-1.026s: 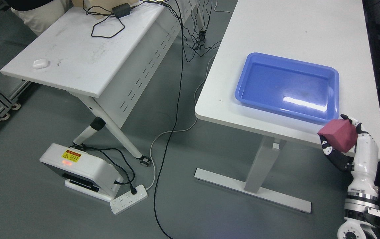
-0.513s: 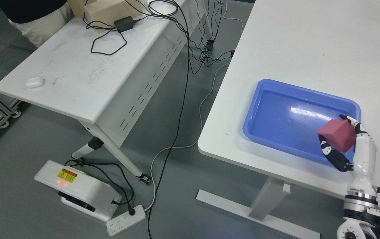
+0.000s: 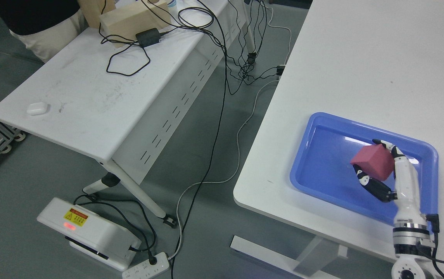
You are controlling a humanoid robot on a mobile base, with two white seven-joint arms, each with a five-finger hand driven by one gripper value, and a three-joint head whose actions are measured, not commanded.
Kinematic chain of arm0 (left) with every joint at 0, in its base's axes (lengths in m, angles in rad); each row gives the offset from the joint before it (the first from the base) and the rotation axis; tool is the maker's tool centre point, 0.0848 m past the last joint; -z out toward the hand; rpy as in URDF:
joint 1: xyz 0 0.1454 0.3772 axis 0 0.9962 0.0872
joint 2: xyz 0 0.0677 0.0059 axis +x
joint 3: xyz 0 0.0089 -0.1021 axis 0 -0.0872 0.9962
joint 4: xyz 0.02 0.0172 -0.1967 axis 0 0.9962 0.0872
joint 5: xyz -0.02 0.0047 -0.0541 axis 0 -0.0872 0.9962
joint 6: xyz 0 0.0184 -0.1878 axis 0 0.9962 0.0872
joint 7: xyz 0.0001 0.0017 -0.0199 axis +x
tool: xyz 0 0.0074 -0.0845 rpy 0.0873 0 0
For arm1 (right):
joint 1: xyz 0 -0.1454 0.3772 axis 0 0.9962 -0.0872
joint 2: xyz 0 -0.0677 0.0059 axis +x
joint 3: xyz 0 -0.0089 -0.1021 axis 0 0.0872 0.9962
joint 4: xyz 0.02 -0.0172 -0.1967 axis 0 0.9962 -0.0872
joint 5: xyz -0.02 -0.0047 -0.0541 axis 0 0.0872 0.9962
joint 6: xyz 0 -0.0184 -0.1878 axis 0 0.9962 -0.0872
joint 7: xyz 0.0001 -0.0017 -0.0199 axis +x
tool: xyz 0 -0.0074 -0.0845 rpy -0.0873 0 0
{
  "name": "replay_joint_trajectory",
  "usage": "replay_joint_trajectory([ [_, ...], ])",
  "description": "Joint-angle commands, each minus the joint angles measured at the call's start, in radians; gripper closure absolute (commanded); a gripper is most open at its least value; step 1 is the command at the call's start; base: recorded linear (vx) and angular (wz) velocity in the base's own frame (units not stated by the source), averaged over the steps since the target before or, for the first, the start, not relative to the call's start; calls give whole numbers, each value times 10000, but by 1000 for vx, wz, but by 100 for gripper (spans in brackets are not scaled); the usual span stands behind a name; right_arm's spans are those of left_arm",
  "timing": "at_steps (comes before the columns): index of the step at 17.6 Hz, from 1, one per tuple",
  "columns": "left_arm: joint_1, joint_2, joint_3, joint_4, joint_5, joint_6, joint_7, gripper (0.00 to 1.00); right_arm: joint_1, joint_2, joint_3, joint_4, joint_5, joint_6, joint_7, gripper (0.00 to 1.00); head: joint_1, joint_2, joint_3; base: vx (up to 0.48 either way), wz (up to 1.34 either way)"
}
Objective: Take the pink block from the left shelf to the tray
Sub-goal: 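Lower the pink block into the blue tray and open the right hand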
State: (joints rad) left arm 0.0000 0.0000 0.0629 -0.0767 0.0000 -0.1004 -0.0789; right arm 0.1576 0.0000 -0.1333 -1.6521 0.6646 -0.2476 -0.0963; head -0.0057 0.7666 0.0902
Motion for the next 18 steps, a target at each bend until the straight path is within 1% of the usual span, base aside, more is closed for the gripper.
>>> replay_joint_trajectory([
  [1,92,175,0,0,-15,-8,-8,0,4,-175,136,0,-831,174,211,44,0,0,0,72,35],
  [3,92,175,0,0,-15,-8,-8,0,-12,-175,121,0,-1321,205,196,33,0,0,0,42,4],
  [5,92,175,0,0,-15,-8,-8,0,-12,-175,106,0,-1842,327,196,25,0,0,0,19,0],
  [8,92,175,0,0,-15,-8,-8,0,-12,-175,75,0,-2334,420,196,15,0,0,0,0,0],
  [9,92,175,0,0,-15,-8,-8,0,-12,-175,60,0,-2472,420,196,10,0,0,0,0,0],
  [10,92,175,0,0,-15,7,-8,0,-12,-175,59,0,-2701,420,196,1,0,0,0,0,0],
  [14,92,175,0,0,-15,-8,-8,0,-57,-175,60,0,-3927,267,180,0,0,0,0,0,0],
  [16,92,175,0,0,-15,-8,-8,0,-58,-175,-108,0,-4999,190,165,0,0,0,0,0,0],
  [18,92,175,0,0,-15,-8,-8,0,-42,-175,-338,0,-5555,205,119,0,0,0,0,0,0],
])
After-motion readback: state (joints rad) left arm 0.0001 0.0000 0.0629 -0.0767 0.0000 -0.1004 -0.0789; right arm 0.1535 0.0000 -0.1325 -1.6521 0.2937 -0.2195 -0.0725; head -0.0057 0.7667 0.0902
